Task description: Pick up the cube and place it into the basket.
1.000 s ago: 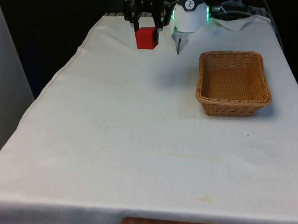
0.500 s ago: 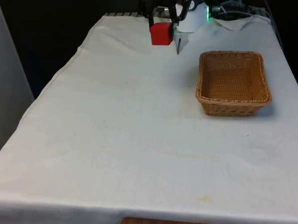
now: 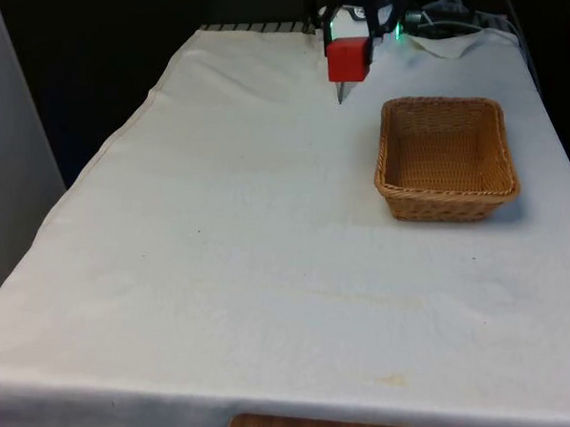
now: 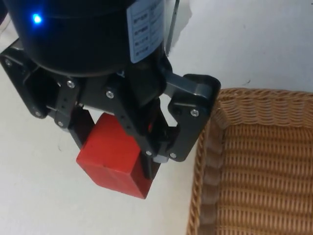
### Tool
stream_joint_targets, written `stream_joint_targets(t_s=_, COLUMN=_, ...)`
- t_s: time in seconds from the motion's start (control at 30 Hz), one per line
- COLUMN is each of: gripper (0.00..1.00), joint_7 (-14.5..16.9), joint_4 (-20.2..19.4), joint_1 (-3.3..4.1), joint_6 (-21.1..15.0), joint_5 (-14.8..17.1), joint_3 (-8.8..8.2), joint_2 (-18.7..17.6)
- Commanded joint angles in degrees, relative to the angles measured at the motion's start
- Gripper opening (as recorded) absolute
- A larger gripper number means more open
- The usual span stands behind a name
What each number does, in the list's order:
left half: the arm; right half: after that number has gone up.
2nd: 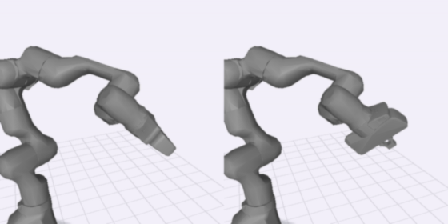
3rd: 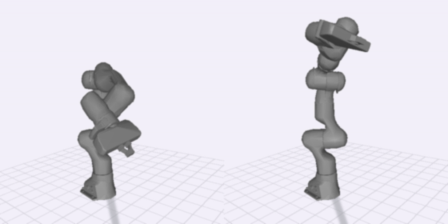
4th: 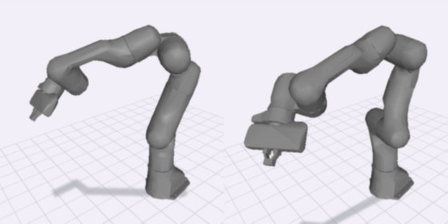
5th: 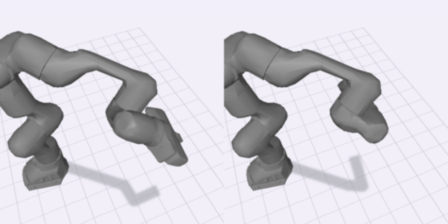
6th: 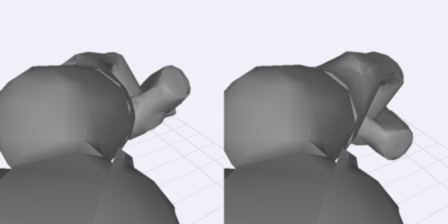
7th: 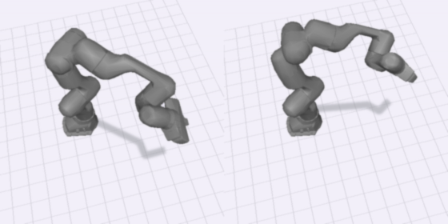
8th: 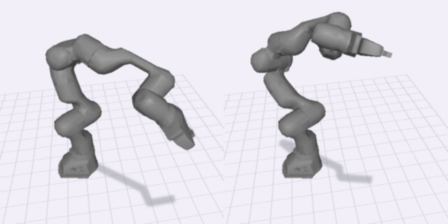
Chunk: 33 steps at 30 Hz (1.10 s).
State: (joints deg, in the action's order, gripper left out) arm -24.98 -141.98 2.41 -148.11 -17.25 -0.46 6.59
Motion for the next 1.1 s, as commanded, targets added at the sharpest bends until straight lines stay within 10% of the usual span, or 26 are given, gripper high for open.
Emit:
stream_joint_targets(t_s=0.0, gripper=0.07, joint_7=-0.8, joint_4=0.63, joint_1=0.23, joint_6=0.74, joint_5=0.0, joint_3=0.46, joint_2=-0.4)
stream_joint_targets(t_s=1.07, gripper=0.07, joint_7=-11.17, joint_4=3.95, joint_1=0.4, joint_6=-1.15, joint_5=-0.74, joint_3=11.23, joint_2=-9.17)
